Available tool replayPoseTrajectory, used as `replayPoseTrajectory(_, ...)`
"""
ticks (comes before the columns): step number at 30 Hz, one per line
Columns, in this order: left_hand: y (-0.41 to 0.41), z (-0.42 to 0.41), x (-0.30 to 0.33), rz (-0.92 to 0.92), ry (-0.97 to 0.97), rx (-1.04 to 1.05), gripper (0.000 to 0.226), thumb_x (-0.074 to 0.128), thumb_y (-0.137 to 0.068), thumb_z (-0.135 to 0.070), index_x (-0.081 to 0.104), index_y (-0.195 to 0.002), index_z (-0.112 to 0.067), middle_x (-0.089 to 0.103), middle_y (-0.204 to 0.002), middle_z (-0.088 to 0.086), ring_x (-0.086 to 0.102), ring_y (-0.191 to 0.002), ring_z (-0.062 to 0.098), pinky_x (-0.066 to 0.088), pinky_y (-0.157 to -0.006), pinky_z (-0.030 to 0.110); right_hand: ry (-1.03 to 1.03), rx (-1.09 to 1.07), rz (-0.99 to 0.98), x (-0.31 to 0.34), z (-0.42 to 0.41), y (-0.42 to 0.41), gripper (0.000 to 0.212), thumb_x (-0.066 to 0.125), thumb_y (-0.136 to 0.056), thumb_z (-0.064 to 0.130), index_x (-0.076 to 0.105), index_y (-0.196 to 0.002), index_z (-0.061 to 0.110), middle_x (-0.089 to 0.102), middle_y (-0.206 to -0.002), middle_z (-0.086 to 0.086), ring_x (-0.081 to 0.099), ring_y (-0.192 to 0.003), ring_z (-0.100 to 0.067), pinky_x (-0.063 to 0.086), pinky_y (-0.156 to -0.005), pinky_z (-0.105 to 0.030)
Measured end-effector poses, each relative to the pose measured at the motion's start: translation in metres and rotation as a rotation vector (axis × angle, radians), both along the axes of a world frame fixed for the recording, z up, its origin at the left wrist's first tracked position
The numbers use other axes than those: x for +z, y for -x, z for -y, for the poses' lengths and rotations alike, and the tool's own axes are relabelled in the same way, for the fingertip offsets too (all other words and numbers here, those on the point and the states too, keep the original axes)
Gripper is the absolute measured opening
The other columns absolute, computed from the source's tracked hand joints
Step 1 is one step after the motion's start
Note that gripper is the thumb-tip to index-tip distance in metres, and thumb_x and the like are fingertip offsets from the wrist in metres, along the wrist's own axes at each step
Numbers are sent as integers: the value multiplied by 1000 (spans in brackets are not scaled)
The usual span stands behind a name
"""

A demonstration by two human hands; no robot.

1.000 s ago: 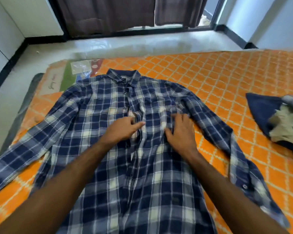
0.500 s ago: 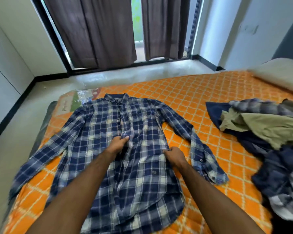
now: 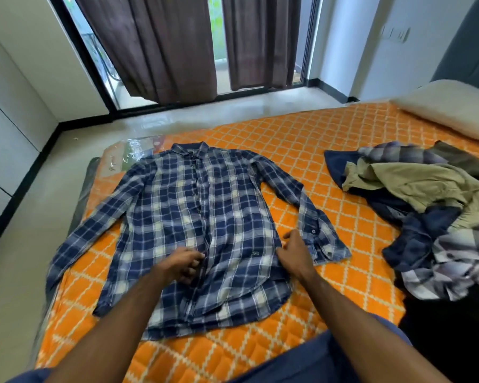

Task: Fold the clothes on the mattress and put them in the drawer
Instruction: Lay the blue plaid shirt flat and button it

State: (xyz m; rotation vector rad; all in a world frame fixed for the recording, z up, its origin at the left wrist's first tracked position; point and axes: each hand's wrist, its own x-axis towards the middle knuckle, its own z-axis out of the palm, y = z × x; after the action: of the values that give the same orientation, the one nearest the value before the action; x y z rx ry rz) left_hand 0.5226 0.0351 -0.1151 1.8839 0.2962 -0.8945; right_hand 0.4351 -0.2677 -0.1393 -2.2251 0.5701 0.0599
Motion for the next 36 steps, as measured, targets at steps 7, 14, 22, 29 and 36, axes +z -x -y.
replayPoseTrajectory(7, 42, 7, -4, 415, -415, -346, 39, 66, -95, -42, 47, -114, -14, 60, -103, 6, 59, -88, 20, 44, -73, 33, 623, 639, -42, 2, -19, 39, 55, 68, -78, 34, 44, -128, 30, 37, -128, 1, 32, -119, -23, 26, -97, -45)
replayPoseTrajectory(14, 48, 13, 1, 435, -550, -328, 23, 42, -104, -27, 56, -95, -12, 64, -96, 11, 61, -83, 27, 47, -71, 34, 886, 577, 105, 17, -10, 37, 33, 60, -84, 8, 56, -114, 21, 57, -108, -1, 50, -108, -25, 31, -99, -45)
replayPoseTrajectory(22, 61, 9, -10, 358, -375, -166, 40, 48, -102, -52, 45, -110, -12, 63, -97, 16, 57, -71, 26, 47, -61, 37, 678, 617, -173, 28, 16, 52, 15, 64, -91, 21, 54, -102, 23, 47, -107, -2, 45, -102, -24, 37, -101, -48)
replayPoseTrajectory(29, 69, 14, -15, 558, -641, -459, 28, 57, -96, -40, 44, -105, -17, 62, -93, 3, 60, -80, 19, 52, -70, 38, 600, 676, 90, 12, -17, 52, 35, 66, -84, 9, 54, -113, 24, 45, -113, 4, 42, -102, -18, 41, -85, -35)
replayPoseTrajectory(36, 71, -10, -12, 346, -340, -252, 10, 53, -100, -12, 57, -101, -3, 69, -82, 14, 63, -60, 22, 50, -50, 32, 534, 777, -132, 17, -35, 46, 12, 58, -89, 5, 67, -93, 13, 66, -98, -7, 62, -93, -29, 55, -79, -44)
